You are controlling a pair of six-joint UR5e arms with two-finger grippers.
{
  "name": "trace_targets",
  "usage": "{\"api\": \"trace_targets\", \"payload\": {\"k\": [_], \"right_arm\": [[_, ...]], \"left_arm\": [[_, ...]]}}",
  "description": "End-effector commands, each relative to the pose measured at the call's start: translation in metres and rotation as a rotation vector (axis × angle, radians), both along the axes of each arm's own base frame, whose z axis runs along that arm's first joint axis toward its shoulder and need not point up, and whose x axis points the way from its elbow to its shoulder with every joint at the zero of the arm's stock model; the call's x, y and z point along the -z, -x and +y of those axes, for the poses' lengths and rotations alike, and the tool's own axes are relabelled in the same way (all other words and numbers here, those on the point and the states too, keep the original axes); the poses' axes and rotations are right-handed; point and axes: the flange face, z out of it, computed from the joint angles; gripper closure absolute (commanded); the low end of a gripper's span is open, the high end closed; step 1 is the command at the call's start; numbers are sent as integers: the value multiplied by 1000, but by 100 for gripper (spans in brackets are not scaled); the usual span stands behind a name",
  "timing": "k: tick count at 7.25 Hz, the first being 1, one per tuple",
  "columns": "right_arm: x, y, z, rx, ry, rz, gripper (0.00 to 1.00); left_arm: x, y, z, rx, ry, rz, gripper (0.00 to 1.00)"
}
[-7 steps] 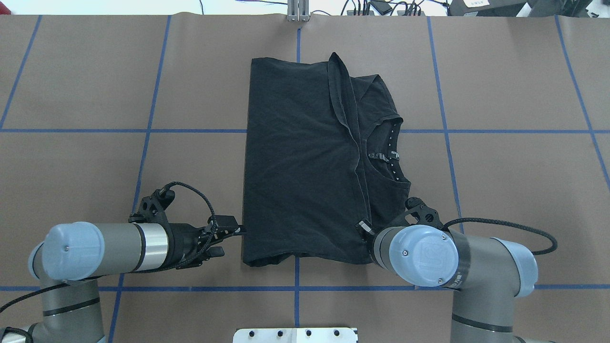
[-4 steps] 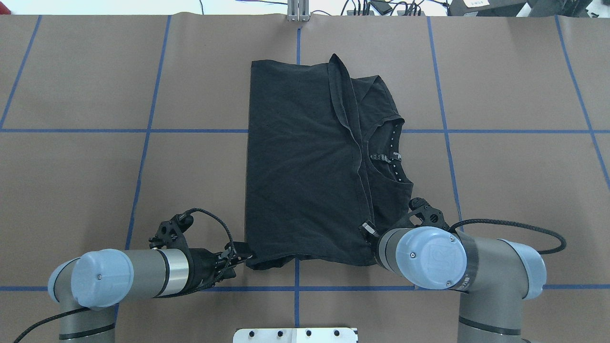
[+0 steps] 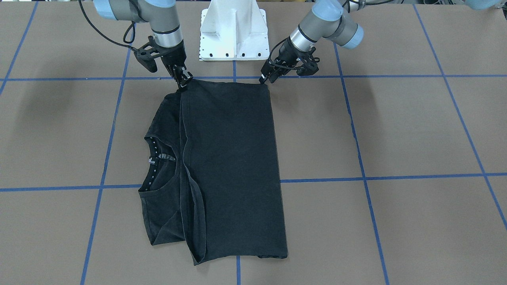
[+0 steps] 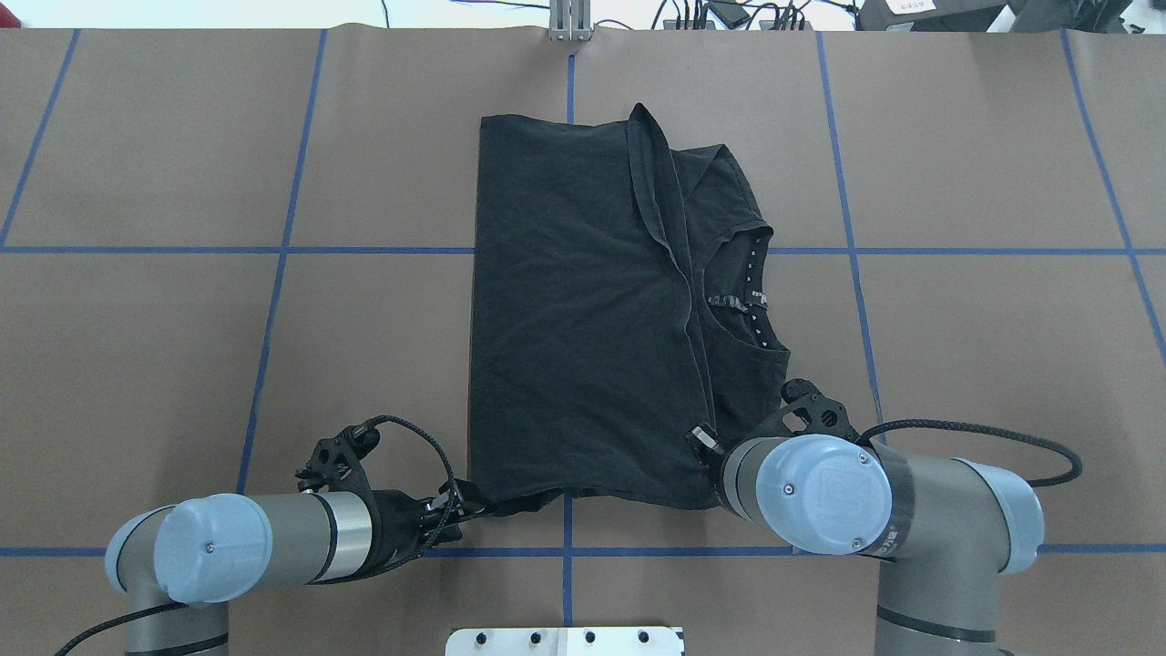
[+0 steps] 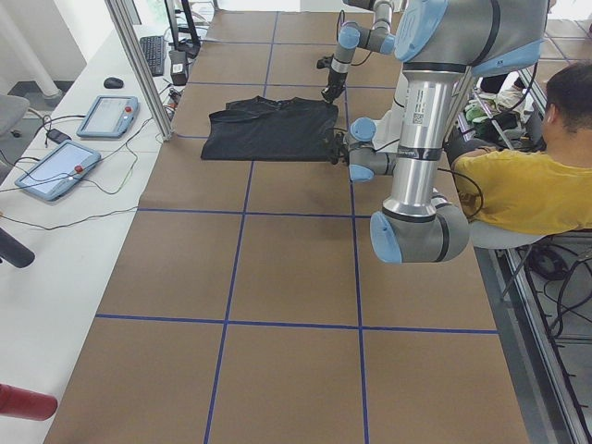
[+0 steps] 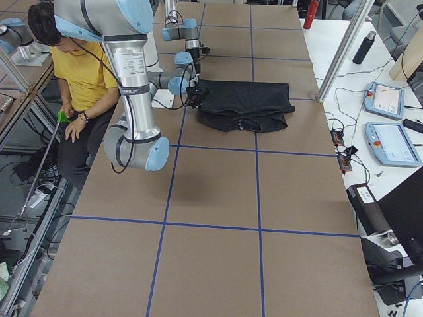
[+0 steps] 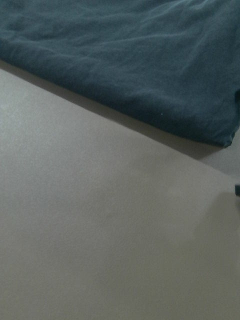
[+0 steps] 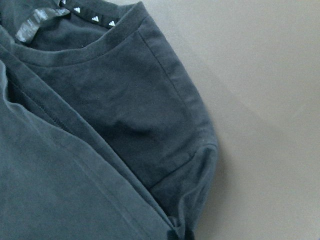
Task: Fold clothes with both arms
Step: 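Grasp both near corners of the shirt with both grippers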
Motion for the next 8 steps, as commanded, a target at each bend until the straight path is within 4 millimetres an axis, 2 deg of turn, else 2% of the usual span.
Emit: {"api": "trace_targets", "payload": {"k": [1, 3, 8], "right_arm": [[-1, 0, 0, 0, 0, 2, 100], [0, 0, 0, 1, 1, 0, 100], [0, -1, 0, 1, 2, -2, 100]], "left_arm": [[2, 0, 0, 1, -3, 5, 41], [10, 1, -5, 15, -8, 24, 41], [4, -3, -7, 32, -13, 9, 44]]}}
